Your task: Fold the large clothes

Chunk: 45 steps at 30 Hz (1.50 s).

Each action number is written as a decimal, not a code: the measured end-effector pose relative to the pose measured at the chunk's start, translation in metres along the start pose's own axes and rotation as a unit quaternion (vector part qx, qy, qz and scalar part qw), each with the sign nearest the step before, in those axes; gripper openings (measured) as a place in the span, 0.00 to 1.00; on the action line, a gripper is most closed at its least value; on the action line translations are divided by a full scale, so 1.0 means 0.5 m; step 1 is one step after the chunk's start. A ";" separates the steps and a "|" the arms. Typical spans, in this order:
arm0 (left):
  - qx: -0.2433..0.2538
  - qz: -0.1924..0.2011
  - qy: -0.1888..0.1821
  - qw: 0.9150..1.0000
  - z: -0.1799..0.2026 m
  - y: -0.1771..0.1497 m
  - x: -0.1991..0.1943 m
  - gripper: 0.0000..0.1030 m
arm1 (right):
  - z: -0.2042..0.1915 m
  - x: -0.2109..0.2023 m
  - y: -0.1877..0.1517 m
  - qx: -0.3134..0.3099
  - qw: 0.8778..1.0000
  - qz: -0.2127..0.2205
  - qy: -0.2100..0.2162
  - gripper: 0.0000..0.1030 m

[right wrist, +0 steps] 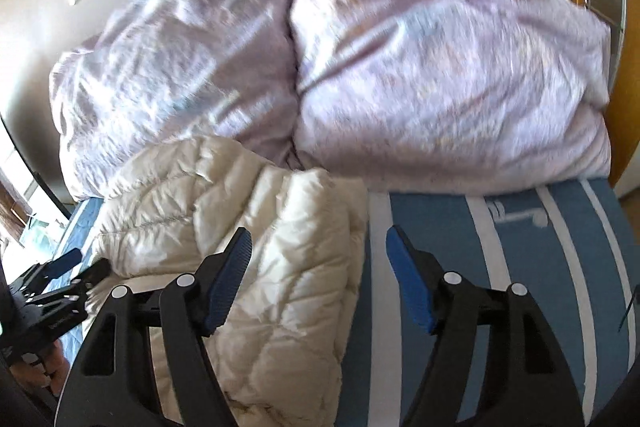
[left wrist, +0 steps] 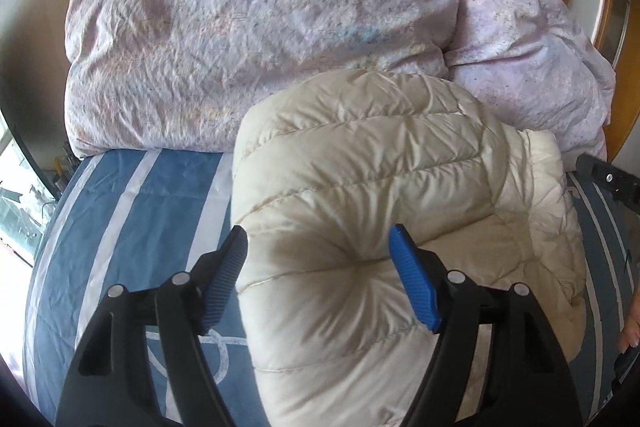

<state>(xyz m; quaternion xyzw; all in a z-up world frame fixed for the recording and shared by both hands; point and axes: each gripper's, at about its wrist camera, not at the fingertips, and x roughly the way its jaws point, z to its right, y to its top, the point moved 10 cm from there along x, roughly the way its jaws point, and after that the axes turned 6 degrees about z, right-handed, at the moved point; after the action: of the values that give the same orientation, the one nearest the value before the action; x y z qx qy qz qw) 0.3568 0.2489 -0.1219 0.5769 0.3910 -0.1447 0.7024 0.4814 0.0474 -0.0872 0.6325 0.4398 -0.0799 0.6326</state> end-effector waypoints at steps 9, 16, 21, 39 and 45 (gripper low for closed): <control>0.006 -0.013 -0.002 1.000 0.023 -0.015 0.022 0.71 | -0.066 0.034 -0.048 -0.027 0.997 -0.045 0.059 0.44; 0.008 -0.020 0.002 1.000 0.023 -0.022 0.039 0.71 | -0.068 0.070 -0.104 -0.042 0.995 -0.080 0.048 0.42; 0.015 -0.018 0.004 1.000 0.026 -0.026 0.051 0.71 | -0.060 0.085 -0.135 -0.050 0.994 -0.090 0.036 0.42; 0.023 -0.027 0.008 0.999 0.034 -0.034 0.093 0.76 | -0.032 0.108 -0.176 -0.032 0.995 -0.092 0.019 0.43; 0.025 -0.029 0.008 0.999 0.033 -0.035 0.108 0.77 | -0.029 0.112 -0.184 -0.025 0.996 -0.088 0.018 0.43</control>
<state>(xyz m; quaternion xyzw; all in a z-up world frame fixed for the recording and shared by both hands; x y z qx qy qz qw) 0.3869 0.2420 -0.1722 0.5835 0.4093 -0.1703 0.6804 0.4479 0.0683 -0.1885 0.5768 0.5069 -0.1126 0.6306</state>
